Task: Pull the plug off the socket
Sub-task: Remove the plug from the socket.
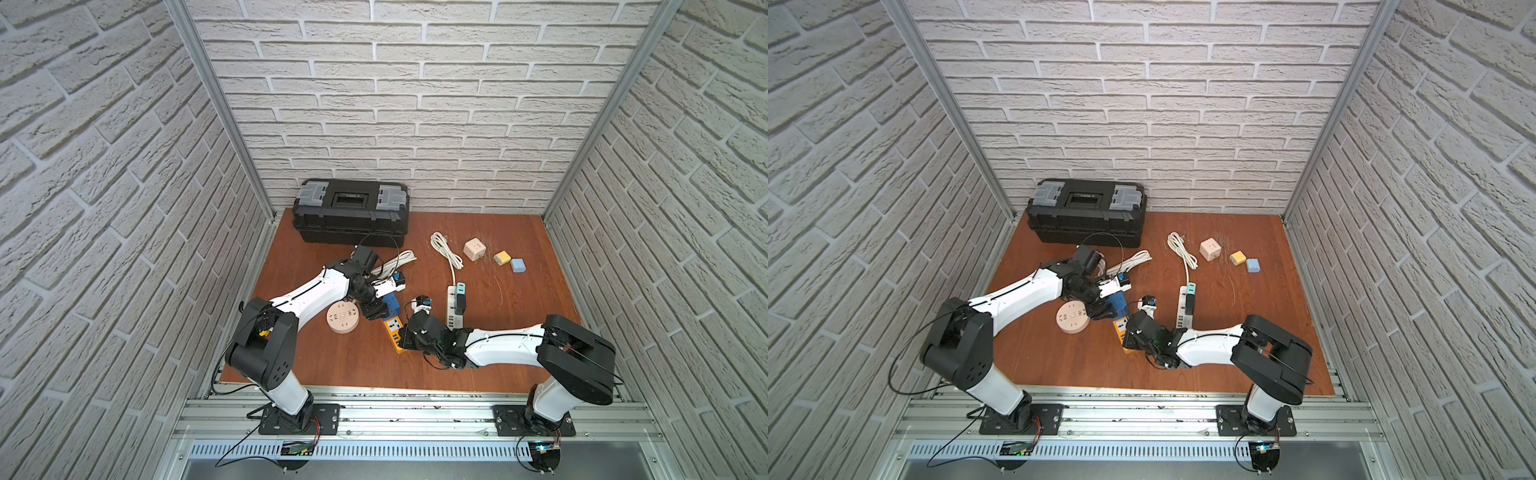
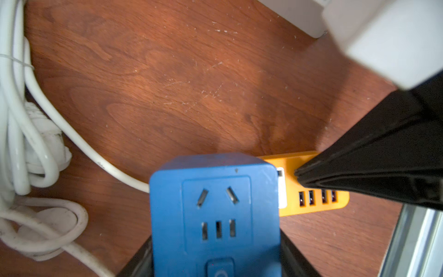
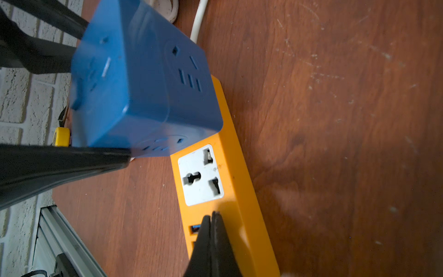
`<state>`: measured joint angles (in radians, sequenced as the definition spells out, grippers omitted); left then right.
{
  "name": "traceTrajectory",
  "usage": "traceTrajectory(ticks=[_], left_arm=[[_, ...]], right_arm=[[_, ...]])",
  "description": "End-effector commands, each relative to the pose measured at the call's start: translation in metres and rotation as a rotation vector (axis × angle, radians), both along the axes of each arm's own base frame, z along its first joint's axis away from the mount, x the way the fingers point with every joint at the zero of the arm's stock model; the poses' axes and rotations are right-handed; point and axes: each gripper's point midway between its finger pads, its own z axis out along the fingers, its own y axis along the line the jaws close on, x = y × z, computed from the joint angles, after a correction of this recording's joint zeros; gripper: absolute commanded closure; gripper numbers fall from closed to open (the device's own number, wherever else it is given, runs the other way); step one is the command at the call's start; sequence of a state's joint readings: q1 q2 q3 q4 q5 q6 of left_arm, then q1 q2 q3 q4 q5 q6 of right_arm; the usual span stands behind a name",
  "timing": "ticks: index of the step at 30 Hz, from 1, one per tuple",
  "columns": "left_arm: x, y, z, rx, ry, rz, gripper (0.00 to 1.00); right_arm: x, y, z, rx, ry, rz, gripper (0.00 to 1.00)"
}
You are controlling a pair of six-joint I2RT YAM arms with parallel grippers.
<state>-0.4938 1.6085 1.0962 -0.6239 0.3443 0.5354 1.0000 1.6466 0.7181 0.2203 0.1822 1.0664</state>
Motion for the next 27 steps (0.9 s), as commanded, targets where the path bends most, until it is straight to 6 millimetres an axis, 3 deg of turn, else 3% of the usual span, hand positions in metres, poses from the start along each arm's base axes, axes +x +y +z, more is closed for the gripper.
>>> traceTrajectory(ticks=[1,17,27], left_arm=[[0.013,0.0,0.019,-0.022,-0.112,0.017,1.0],[-0.002,-0.005,0.034,-0.19,0.231,0.025,1.0],[0.007,0.003,0.038,-0.159,0.142,0.065,1.0]], right_arm=[[-0.028,-0.04,-0.053,-0.209,0.136,-0.013,0.97],[-0.028,-0.038,-0.056,-0.21,0.141,-0.01,0.97],[-0.024,-0.029,-0.043,-0.2,0.087,0.032,0.97]])
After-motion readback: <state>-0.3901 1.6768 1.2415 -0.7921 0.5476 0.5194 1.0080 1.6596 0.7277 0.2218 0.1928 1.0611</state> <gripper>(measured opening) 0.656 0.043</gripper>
